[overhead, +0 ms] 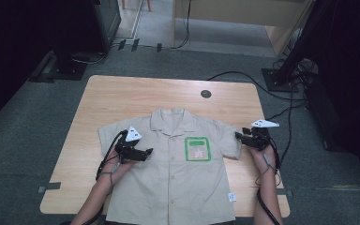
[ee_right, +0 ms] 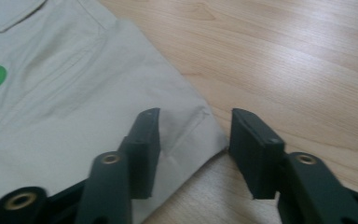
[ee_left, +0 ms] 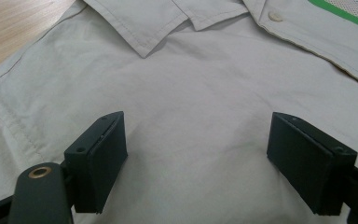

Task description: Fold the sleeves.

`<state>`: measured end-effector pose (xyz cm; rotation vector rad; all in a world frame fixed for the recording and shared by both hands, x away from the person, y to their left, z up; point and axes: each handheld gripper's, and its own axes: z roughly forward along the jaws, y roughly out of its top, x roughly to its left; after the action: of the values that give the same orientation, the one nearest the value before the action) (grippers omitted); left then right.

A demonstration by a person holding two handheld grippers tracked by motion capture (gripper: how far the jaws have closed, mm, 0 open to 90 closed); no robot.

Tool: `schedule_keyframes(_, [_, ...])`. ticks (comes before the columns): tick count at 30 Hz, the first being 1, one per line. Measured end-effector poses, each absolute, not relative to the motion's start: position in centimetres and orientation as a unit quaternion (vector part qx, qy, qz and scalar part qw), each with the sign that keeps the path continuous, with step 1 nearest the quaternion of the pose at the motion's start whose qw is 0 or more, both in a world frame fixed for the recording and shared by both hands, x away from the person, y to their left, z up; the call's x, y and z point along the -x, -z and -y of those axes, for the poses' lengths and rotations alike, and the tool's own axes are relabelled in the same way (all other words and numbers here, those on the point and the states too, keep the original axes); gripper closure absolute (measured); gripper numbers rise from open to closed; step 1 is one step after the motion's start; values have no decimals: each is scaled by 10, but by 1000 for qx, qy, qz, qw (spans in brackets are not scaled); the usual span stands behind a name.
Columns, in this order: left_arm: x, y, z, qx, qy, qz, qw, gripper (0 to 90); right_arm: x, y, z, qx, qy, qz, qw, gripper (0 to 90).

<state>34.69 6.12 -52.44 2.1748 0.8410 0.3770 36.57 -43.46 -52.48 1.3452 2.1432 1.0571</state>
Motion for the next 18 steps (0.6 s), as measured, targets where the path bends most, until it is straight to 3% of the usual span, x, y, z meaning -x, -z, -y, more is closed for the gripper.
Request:
schedule_keyframes(7, [-347, 524, -61, -851, -148, -330, 380, 200, -365, 524, 429, -483, -388, -765, 177, 817])
schedule_keyframes(18, [-347, 524, -61, -851, -148, -330, 380, 199, -362, 521, 428, -478, -393, -766, 174, 852])
